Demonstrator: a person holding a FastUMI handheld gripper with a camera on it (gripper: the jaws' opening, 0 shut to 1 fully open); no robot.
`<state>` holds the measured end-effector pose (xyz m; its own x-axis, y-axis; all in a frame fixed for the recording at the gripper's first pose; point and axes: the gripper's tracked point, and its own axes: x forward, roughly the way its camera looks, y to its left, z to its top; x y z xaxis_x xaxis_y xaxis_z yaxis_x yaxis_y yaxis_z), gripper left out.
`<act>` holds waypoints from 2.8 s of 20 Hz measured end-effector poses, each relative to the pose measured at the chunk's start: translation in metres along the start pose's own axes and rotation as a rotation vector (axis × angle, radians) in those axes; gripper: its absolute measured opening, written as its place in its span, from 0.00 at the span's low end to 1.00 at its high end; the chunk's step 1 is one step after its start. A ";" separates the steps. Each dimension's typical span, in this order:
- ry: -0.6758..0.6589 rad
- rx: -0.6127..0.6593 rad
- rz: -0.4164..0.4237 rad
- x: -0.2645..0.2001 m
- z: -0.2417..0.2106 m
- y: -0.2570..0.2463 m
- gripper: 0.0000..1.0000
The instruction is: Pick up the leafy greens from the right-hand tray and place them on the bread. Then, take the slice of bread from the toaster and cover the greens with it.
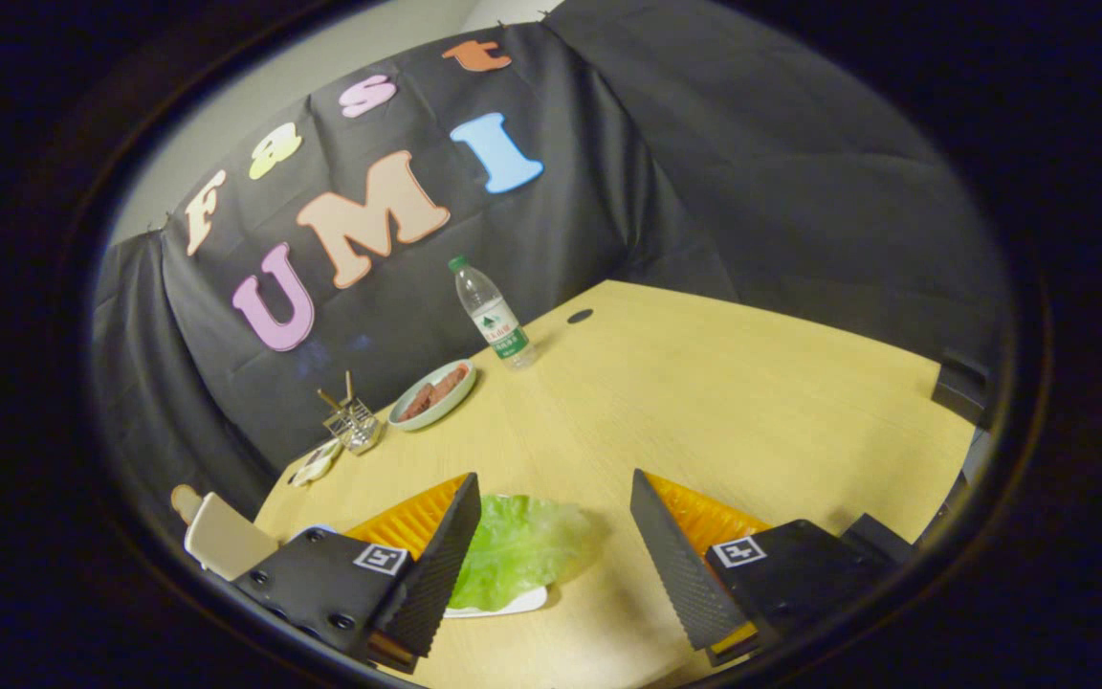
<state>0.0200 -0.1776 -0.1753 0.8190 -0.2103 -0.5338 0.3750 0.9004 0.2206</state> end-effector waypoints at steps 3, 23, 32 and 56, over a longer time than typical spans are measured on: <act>0.060 -0.010 0.005 0.013 -0.016 0.000 0.99; 0.155 -0.054 0.085 0.036 -0.051 0.016 0.23; 0.090 0.016 0.140 0.029 -0.038 0.026 0.04; -0.051 0.165 0.688 -0.085 -0.025 0.245 0.03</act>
<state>0.0316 0.0704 -0.0961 0.9114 0.3647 -0.1908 -0.1774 0.7665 0.6173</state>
